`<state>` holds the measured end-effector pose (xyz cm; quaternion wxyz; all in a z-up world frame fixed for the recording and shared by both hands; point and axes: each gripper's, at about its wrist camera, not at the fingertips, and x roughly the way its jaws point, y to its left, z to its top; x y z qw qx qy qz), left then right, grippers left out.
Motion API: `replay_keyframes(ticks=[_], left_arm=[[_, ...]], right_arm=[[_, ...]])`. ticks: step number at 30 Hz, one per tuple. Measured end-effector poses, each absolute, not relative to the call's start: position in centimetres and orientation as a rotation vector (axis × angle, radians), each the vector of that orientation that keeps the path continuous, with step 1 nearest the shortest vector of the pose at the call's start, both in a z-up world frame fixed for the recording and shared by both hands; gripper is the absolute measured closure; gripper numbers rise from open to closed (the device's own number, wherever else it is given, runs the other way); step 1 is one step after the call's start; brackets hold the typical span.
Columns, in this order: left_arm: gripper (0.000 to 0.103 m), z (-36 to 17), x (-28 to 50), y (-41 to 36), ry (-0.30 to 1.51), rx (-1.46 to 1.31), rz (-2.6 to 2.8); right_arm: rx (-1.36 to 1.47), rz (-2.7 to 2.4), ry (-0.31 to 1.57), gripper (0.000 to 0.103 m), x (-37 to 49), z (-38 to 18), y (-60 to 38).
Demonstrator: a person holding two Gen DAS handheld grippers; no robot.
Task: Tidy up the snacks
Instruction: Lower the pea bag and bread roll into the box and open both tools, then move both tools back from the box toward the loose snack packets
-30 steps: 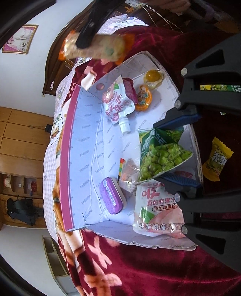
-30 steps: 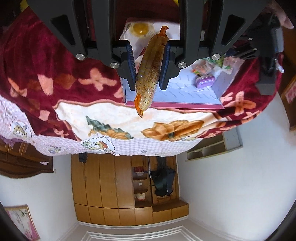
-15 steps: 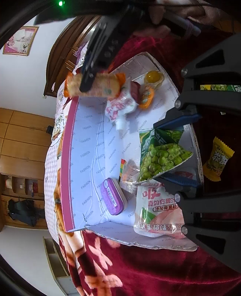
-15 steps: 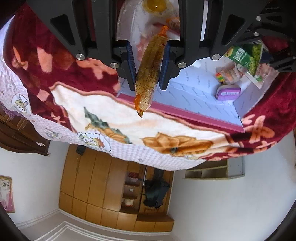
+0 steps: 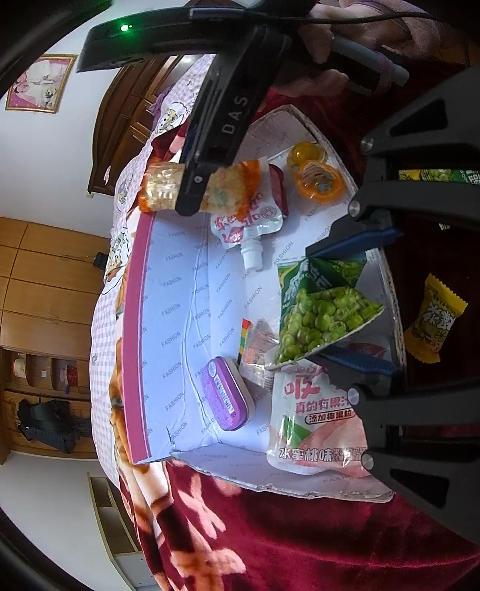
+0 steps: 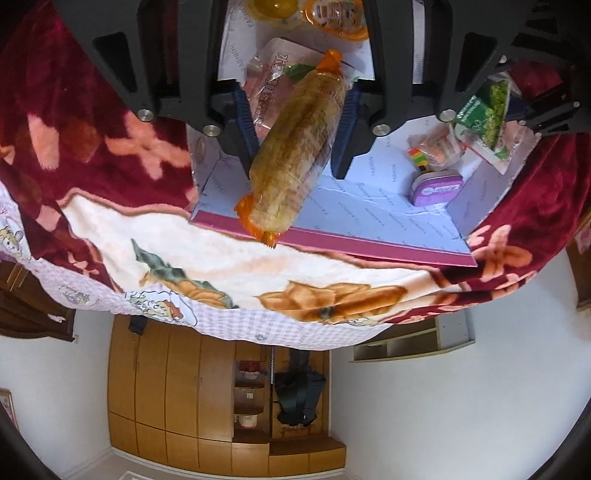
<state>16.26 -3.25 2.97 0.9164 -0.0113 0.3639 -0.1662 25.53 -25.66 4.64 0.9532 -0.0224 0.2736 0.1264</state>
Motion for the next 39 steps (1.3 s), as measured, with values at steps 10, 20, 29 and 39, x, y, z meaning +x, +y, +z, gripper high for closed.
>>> replay_keyframes(ticks=[10, 20, 29, 39], left_arm=[[0.043, 3.4, 15.9, -3.3, 0.739, -0.032, -0.355], [0.03, 4.9, 14.8, -3.2, 0.697, -0.03, -0.331], [0.029, 6.0, 13.4, -1.8, 0.687, -0.045, -0.289], [0.029, 6.5, 11.0, -0.4, 0.684, -0.044, -0.239]], right_arm=[[0.006, 0.244, 0.542, 0.048, 24.9, 5.8, -27.0], [0.063, 0.289, 0.543, 0.047, 22.1, 6.6, -27.3], [0.094, 0.312, 0.544, 0.047, 19.1, 6.8, -27.2], [0.104, 0.323, 0.538, 0.046, 15.8, 6.9, -26.9]])
